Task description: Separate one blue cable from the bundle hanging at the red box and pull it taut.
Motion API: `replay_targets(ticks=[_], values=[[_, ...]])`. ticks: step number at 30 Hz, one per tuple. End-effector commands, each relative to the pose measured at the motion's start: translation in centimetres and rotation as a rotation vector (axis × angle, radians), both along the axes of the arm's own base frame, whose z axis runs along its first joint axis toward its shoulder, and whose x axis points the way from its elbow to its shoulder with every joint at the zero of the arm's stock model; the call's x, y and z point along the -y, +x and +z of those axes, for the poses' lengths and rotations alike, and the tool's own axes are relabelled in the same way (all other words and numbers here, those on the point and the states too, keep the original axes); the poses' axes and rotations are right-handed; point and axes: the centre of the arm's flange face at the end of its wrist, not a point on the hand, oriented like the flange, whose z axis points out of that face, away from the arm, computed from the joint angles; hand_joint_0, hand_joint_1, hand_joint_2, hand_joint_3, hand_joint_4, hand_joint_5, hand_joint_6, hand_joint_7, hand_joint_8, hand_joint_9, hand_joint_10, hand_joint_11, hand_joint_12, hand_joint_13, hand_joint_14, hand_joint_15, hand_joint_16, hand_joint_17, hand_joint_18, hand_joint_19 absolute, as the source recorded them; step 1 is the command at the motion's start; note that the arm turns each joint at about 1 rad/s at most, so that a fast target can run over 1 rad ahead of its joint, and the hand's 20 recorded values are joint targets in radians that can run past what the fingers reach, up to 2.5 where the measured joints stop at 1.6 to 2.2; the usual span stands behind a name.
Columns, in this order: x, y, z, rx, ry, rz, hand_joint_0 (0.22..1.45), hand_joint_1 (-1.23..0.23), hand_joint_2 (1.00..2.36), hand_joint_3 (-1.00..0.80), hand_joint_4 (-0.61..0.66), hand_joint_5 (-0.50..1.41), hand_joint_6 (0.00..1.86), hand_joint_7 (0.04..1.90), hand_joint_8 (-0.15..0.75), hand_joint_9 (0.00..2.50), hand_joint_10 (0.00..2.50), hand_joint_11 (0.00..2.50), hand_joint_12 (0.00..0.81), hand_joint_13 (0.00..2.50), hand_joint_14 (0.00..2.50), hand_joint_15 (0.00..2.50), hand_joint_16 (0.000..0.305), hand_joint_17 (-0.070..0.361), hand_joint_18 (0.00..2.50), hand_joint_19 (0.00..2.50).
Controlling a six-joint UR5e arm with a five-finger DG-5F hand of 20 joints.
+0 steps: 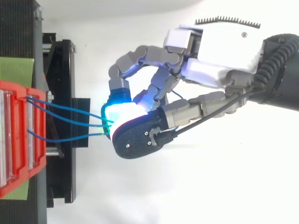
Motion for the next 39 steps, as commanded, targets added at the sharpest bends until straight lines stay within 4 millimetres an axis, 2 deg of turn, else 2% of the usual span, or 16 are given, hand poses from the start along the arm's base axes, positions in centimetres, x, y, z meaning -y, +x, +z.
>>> replay_targets(ticks=[1, 3, 6, 7, 9, 12, 13, 16, 22, 24, 25, 28, 30, 34, 37, 39], values=[[0.0, 0.0, 0.0, 0.000, 0.000, 0.000, 0.72, -0.83, 1.03, -0.10, 0.04, -0.20, 0.95, 1.37, 0.368, 1.04, 0.02, 1.16, 0.349, 1.11, 0.03, 0.86, 0.047, 0.106, 1.01, 0.94], [0.0, 0.0, 0.0, 0.000, 0.000, 0.000, 0.75, -0.84, 1.03, -0.12, 0.04, -0.21, 0.96, 1.32, 0.363, 1.02, 0.02, 1.14, 0.349, 1.11, 0.03, 0.86, 0.048, 0.107, 0.99, 0.96], [0.0, 0.0, 0.0, 0.000, 0.000, 0.000, 0.78, -0.86, 1.02, -0.29, 0.04, -0.22, 0.95, 1.20, 0.357, 1.02, 0.02, 1.15, 0.352, 1.10, 0.03, 0.85, 0.048, 0.108, 0.99, 0.96], [0.0, 0.0, 0.0, 0.000, 0.000, 0.000, 0.79, -0.87, 1.01, -0.42, 0.06, -0.21, 0.94, 1.24, 0.357, 1.02, 0.02, 1.16, 0.352, 1.10, 0.03, 0.86, 0.048, 0.109, 1.00, 0.95], [0.0, 0.0, 0.0, 0.000, 0.000, 0.000, 0.79, -0.88, 1.00, -0.50, 0.07, -0.20, 0.93, 1.30, 0.361, 1.06, 0.02, 1.17, 0.350, 1.10, 0.03, 0.85, 0.048, 0.109, 1.01, 0.93], [0.0, 0.0, 0.0, 0.001, 0.000, 0.000, 0.75, -0.89, 1.00, -0.50, 0.09, -0.17, 0.92, 1.38, 0.363, 1.05, 0.02, 1.17, 0.350, 1.10, 0.03, 0.84, 0.048, 0.108, 1.01, 0.91], [0.1, 0.0, 0.0, 0.003, 0.000, -0.001, 0.67, -0.87, 1.00, -0.50, 0.11, -0.14, 0.91, 1.36, 0.357, 1.06, 0.02, 1.16, 0.348, 1.10, 0.03, 0.85, 0.048, 0.107, 1.00, 0.92], [0.0, 0.0, -0.1, 0.001, 0.000, 0.002, 0.60, -0.78, 1.00, -0.50, 0.05, -0.12, 0.89, 1.34, 0.357, 1.12, 0.02, 1.12, 0.347, 1.11, 0.03, 0.86, 0.047, 0.105, 1.00, 0.94], [0.0, -0.3, -1.1, -0.002, 0.012, 0.002, 0.59, -0.67, 1.00, -0.50, -0.11, -0.09, 0.87, 1.26, 0.329, 1.18, 0.02, 0.99, 0.336, 1.13, 0.03, 0.86, 0.046, 0.103, 0.98, 0.96], [0.1, -0.3, -1.4, 0.012, 0.021, 0.000, 0.59, -0.67, 1.00, -0.50, -0.11, -0.09, 0.86, 1.20, 0.334, 1.19, 0.02, 0.96, 0.338, 1.13, 0.03, 0.84, 0.046, 0.103, 0.97, 0.96], [0.0, -0.2, -1.4, 0.024, 0.026, -0.001, 0.60, -0.67, 1.00, -0.50, -0.09, -0.08, 0.85, 1.12, 0.326, 1.19, 0.02, 0.90, 0.335, 1.12, 0.03, 0.83, 0.046, 0.103, 0.96, 0.96], [0.1, -0.1, -1.3, 0.040, 0.032, -0.003, 0.59, -0.67, 1.01, -0.39, -0.05, -0.07, 0.79, 1.13, 0.322, 1.14, 0.02, 0.80, 0.339, 1.11, 0.03, 0.82, 0.048, 0.107, 0.95, 0.97], [0.2, -0.1, -1.3, 0.040, 0.032, -0.004, 0.57, -0.65, 1.02, -0.28, 0.00, -0.05, 0.72, 1.19, 0.320, 1.10, 0.02, 0.73, 0.347, 1.08, 0.03, 0.81, 0.049, 0.110, 0.94, 0.97], [0.2, 0.0, -1.4, 0.041, 0.032, -0.004, 0.58, -0.65, 1.02, -0.17, 0.10, -0.03, 0.53, 1.48, 0.318, 1.01, 0.02, 0.63, 0.350, 1.03, 0.02, 0.76, 0.050, 0.112, 0.90, 0.95], [0.2, 0.0, -1.5, 0.040, 0.032, -0.003, 0.61, -0.67, 1.03, -0.12, 0.24, -0.05, 0.50, 1.20, 0.306, 0.96, 0.02, 0.47, 0.347, 1.01, 0.03, 0.71, 0.050, 0.113, 0.89, 0.93], [0.3, 0.0, -1.5, 0.040, 0.032, -0.003, 0.63, -0.68, 1.03, -0.08, 0.31, -0.06, 0.50, 1.09, 0.308, 0.96, 0.02, 0.47, 0.351, 1.01, 0.03, 0.71, 0.050, 0.113, 0.89, 0.93]])
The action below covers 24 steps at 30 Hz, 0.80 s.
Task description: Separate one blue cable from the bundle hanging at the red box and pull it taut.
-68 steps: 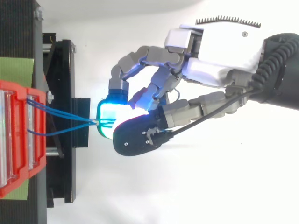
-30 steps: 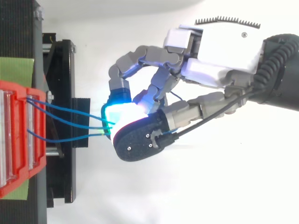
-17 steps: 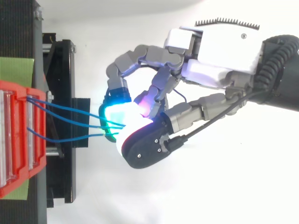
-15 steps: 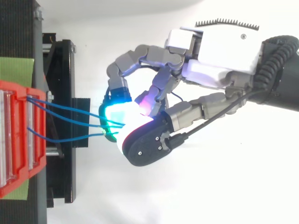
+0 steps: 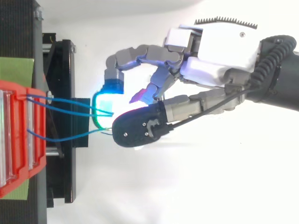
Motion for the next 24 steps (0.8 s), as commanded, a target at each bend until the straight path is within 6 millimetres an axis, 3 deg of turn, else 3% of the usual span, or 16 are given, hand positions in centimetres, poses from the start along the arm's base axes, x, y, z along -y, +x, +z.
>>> replay_targets(ticks=[1, 10, 15, 17, 24], values=[[-0.06, 0.01, -0.06, -0.001, 0.000, 0.003, 0.64, -0.68, 1.03, -0.08, 0.34, -0.07, 0.50, 1.05, 0.311, 0.96, 0.02, 0.47, 0.350, 1.01, 0.02, 0.70, 0.050, 0.112, 0.89, 0.93], [0.05, 0.11, 0.04, 0.010, 0.003, -0.001, 0.63, -0.74, 1.02, -0.19, 0.16, -0.08, 0.50, 1.29, 0.336, 0.94, 0.02, 0.68, 0.356, 0.97, 0.03, 0.73, 0.050, 0.113, 0.87, 0.92], [-0.06, 0.12, 0.04, 0.010, 0.003, 0.001, 0.60, -0.77, 1.02, -0.30, 0.16, -0.08, 0.50, 1.50, 0.350, 0.93, 0.02, 0.77, 0.370, 0.96, 0.02, 0.72, 0.051, 0.115, 0.87, 0.90], [-0.07, 0.13, -0.07, 0.009, 0.003, 0.001, 0.61, -0.78, 1.01, -0.35, 0.16, -0.14, 0.74, 1.16, 0.354, 0.93, 0.02, 0.81, 0.374, 0.97, 0.03, 0.71, 0.051, 0.115, 0.88, 0.91], [0.05, 0.02, -0.05, 0.001, 0.002, 0.001, 0.68, -0.86, 1.00, -0.50, 0.15, -0.17, 0.88, 1.16, 0.365, 1.01, 0.02, 1.00, 0.377, 0.97, 0.03, 0.71, 0.052, 0.117, 0.90, 0.85]])
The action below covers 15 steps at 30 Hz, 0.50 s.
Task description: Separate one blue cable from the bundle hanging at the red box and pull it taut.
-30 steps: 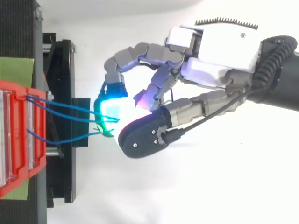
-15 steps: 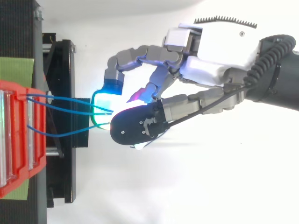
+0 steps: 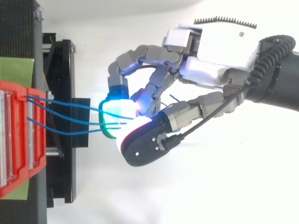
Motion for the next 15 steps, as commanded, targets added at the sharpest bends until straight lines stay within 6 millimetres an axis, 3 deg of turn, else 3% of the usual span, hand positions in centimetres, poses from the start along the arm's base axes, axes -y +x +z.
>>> replay_targets(ticks=[1, 7, 12, 15], values=[[0.08, -0.07, -0.05, -0.006, -0.001, -0.001, 0.68, -0.89, 1.00, -0.50, 0.15, -0.16, 0.89, 1.19, 0.367, 1.01, 0.02, 1.03, 0.378, 0.97, 0.03, 0.71, 0.052, 0.117, 0.90, 0.85], [0.08, -0.14, -0.12, -0.013, -0.001, 0.001, 0.58, -0.88, 1.00, -0.50, 0.15, -0.13, 0.88, 1.21, 0.363, 1.03, 0.02, 1.04, 0.378, 0.97, 0.02, 0.70, 0.052, 0.117, 0.89, 0.85], [-0.05, -0.12, -0.11, -0.012, -0.001, 0.004, 0.50, -0.66, 1.00, -0.50, 0.13, -0.11, 0.84, 1.16, 0.372, 1.03, 0.02, 0.84, 0.386, 0.98, 0.02, 0.69, 0.055, 0.124, 0.91, 0.85], [-0.05, -0.12, -0.11, -0.012, -0.001, 0.004, 0.50, -0.62, 1.00, -0.50, 0.13, -0.11, 0.82, 1.18, 0.371, 1.03, 0.02, 0.82, 0.388, 0.98, 0.02, 0.69, 0.055, 0.124, 0.91, 0.86]])
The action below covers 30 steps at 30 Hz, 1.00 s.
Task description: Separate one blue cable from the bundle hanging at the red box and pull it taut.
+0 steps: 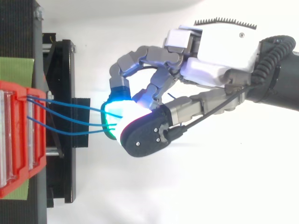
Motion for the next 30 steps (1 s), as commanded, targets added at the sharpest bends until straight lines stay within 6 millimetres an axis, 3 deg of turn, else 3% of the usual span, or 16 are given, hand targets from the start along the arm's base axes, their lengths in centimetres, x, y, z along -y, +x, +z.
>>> replay_targets(ticks=[1, 6, 8, 12, 15, 18, 22, 30], values=[[-0.06, 0.01, -0.01, 0.000, 0.000, 0.001, 0.51, -0.63, 1.00, -0.50, 0.12, -0.11, 0.82, 1.18, 0.374, 1.03, 0.02, 0.81, 0.388, 0.98, 0.02, 0.69, 0.054, 0.122, 0.91, 0.87], [-0.06, -0.01, -0.03, -0.001, 0.000, 0.001, 0.62, -0.75, 1.00, -0.49, 0.10, -0.11, 0.83, 1.33, 0.364, 1.02, 0.02, 0.84, 0.370, 0.96, 0.03, 0.70, 0.049, 0.111, 0.87, 0.89], [-0.06, -0.01, -0.03, -0.001, 0.001, 0.001, 0.63, -0.83, 1.02, -0.32, 0.16, -0.12, 0.86, 1.47, 0.366, 1.01, 0.02, 0.87, 0.375, 0.96, 0.03, 0.69, 0.050, 0.112, 0.87, 0.88], [-0.06, 0.01, -0.01, 0.000, 0.000, 0.001, 0.67, -0.89, 1.02, -0.20, 0.12, -0.12, 0.90, 1.48, 0.369, 1.03, 0.02, 0.96, 0.380, 0.97, 0.02, 0.71, 0.051, 0.114, 0.89, 0.86], [-0.06, 0.02, 0.00, 0.002, 0.000, 0.001, 0.72, -0.91, 1.02, -0.25, 0.06, -0.14, 0.92, 1.42, 0.362, 1.00, 0.02, 0.97, 0.377, 0.96, 0.02, 0.71, 0.051, 0.115, 0.89, 0.84], [-0.07, 0.04, 0.02, 0.003, 0.000, 0.001, 0.78, -0.95, 1.00, -0.50, 0.07, -0.14, 0.92, 1.48, 0.350, 0.99, 0.02, 0.98, 0.372, 0.95, 0.02, 0.70, 0.051, 0.115, 0.89, 0.81], [-0.06, 0.02, 0.00, 0.002, 0.002, 0.001, 0.69, -1.01, 1.00, -0.50, 0.12, -0.12, 0.92, 1.46, 0.345, 1.09, 0.02, 1.23, 0.367, 0.94, 0.03, 0.71, 0.050, 0.113, 0.89, 0.81], [-0.07, 0.04, 0.02, 0.003, 0.000, 0.001, 0.46, -0.97, 1.00, -0.50, 0.15, -0.11, 0.91, 1.40, 0.384, 1.14, 0.02, 1.23, 0.404, 0.99, 0.02, 0.70, 0.056, 0.127, 0.97, 0.83]])
